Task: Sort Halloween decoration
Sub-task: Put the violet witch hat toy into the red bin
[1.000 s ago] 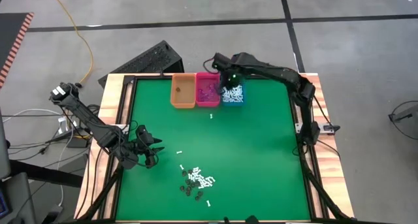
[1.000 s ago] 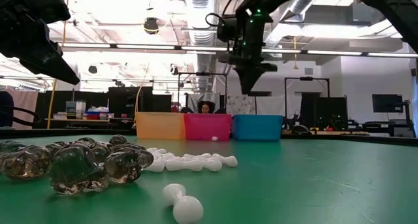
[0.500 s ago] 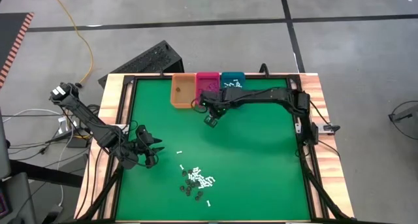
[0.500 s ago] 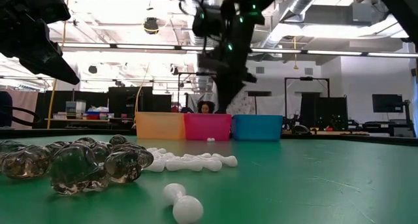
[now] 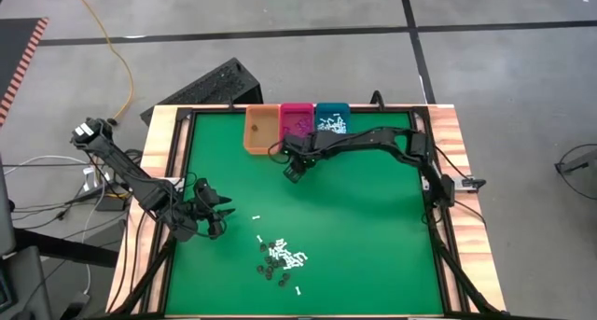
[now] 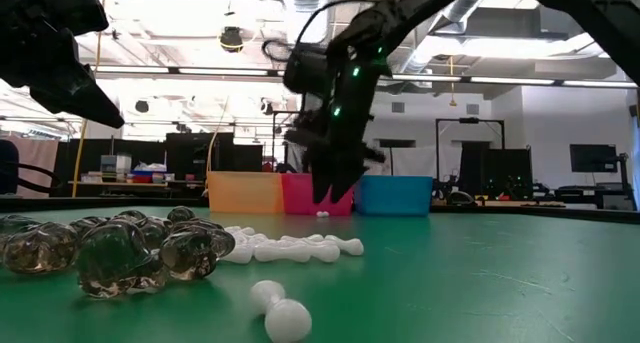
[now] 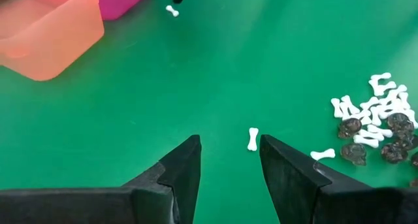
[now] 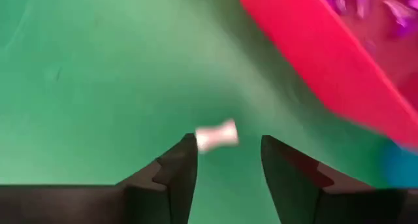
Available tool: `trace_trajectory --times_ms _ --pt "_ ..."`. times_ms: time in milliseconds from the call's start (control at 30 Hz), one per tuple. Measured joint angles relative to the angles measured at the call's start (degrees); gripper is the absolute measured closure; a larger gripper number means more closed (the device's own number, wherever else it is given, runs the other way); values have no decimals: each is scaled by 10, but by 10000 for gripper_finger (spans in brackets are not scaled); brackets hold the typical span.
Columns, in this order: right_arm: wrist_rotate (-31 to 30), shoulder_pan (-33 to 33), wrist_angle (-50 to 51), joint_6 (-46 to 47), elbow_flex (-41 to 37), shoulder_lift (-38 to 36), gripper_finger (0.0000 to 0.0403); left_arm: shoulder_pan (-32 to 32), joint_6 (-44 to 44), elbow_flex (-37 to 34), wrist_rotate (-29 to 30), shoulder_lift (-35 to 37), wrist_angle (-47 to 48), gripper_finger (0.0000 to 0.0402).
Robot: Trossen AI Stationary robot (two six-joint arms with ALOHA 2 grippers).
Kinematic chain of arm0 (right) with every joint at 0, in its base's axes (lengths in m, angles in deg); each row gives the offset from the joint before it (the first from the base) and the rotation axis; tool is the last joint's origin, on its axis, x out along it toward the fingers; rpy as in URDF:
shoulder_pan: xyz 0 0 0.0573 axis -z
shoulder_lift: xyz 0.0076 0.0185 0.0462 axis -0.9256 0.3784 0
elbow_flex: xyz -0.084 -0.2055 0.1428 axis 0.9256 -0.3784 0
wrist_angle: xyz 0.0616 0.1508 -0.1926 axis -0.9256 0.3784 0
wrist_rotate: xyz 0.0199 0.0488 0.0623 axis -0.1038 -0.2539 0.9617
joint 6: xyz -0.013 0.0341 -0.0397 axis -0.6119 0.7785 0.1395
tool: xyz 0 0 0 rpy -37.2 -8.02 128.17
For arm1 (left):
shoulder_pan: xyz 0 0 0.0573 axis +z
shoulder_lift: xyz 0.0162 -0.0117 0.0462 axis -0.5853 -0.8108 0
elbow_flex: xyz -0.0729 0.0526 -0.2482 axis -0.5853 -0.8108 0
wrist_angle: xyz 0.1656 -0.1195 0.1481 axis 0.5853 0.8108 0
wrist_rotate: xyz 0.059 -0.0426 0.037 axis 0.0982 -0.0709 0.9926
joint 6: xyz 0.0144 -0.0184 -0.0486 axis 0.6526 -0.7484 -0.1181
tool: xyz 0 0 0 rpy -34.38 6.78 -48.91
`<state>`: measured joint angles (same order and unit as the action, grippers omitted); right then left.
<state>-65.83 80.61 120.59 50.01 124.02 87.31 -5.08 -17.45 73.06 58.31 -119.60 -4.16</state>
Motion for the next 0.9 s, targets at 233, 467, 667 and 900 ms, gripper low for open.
trace_trajectory --times_ms 233,467,667,900 --pt "-16 1 -28 38 0 18 215 0 0 0 -3 0 6 254" --pt "-15 -3 -26 64 2 38 226 0 0 0 0 0 12 254" --pt "-20 -18 -15 82 2 43 252 0 0 0 -1 0 13 254" --pt "-23 -28 1 91 2 43 333 0 -6 0 -1 0 13 254"
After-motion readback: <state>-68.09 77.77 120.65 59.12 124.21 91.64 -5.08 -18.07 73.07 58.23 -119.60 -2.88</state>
